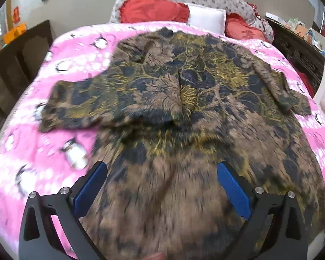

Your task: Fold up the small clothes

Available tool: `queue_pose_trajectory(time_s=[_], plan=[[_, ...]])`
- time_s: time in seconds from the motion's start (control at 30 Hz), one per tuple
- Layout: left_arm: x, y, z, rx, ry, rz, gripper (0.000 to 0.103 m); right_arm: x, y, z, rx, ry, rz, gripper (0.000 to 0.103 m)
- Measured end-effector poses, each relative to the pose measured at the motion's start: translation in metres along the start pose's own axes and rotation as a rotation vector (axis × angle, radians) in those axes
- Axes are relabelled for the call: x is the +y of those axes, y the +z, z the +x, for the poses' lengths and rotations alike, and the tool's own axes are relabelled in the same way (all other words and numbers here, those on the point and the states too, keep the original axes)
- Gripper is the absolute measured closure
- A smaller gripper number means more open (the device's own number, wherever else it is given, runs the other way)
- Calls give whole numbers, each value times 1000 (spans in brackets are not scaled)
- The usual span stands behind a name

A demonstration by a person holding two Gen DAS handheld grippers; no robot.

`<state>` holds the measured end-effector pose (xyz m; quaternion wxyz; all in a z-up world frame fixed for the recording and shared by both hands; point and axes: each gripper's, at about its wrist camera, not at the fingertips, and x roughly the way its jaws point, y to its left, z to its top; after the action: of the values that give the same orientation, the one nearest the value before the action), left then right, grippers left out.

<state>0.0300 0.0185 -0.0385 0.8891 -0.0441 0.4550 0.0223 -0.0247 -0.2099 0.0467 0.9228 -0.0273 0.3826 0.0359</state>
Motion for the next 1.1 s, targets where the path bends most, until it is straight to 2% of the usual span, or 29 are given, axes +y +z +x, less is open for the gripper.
queue_pose_trajectory(time_s=[0.1, 0.17, 0.2, 0.37, 0.47, 0.53, 0.63, 0.8, 1.1], plan=[[4, 6, 30, -9, 14, 11, 16, -6, 21, 34, 30, 27, 50, 0], [10, 2, 48, 18, 4, 8, 14, -7, 33, 61, 50, 5, 76, 0], [10, 0, 44, -13, -2, 11, 15, -6, 37, 74, 57, -8, 69, 0], [11, -9, 42, -39, -5, 6, 15, 0, 46, 131, 93, 3, -34, 0], [12, -15, 39, -41, -3, 8, 15, 1, 36, 158, 104, -4, -118, 0], [12, -14, 39, -37, -7, 4, 15, -5, 25, 177, 150, 15, -109, 0], [15, -15, 38, -33, 0, 8, 15, -15, 20, 178, 130, 51, -49, 1], [12, -12, 38, -31, 20, 11, 14, -8, 16, 178, 120, 20, -77, 0], [9, -11, 41, -36, 26, 13, 14, -13, 14, 177, 106, 47, -60, 0]])
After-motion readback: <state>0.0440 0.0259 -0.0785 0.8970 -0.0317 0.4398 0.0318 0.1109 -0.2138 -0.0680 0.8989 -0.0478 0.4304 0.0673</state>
